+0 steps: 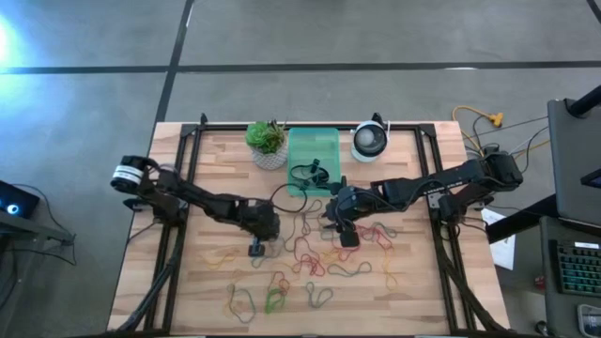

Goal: Pick and place rubber bands into bin
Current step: Put the blue rubber band into the green bin, then put the red rubber band into the green bin

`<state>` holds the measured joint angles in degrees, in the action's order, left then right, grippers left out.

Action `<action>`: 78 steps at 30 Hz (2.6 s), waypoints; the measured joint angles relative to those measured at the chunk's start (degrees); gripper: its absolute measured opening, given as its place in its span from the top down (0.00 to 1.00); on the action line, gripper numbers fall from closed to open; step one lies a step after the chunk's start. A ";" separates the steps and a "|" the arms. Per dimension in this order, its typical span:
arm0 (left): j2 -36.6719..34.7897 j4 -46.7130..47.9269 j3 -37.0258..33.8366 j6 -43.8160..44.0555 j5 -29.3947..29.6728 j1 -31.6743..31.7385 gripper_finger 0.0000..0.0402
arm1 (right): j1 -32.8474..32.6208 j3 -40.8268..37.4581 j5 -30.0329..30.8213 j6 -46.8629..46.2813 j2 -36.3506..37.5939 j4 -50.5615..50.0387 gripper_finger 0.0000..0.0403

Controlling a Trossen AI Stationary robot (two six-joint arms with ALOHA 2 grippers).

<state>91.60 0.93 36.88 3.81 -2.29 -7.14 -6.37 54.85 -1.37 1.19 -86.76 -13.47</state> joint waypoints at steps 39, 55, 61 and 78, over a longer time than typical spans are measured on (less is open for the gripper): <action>-13.95 -20.39 7.48 -31.25 32.54 8.81 1.00 | -0.04 0.20 -0.02 -0.83 0.00 0.37 0.68; -7.73 -27.08 8.13 -27.27 21.27 18.54 1.00 | -0.10 -0.14 -0.05 -1.09 0.00 0.50 0.68; 0.97 -26.98 10.56 -26.60 21.03 18.81 1.00 | -0.24 -0.93 -0.15 -2.54 -0.02 0.33 0.68; 4.72 -23.60 14.46 -26.71 23.74 18.47 0.82 | -0.26 -1.86 -0.17 -5.14 -0.02 -6.09 0.69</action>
<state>96.32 -22.68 51.35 -22.90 21.45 11.33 -6.63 52.99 -1.54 -3.95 -86.78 -19.57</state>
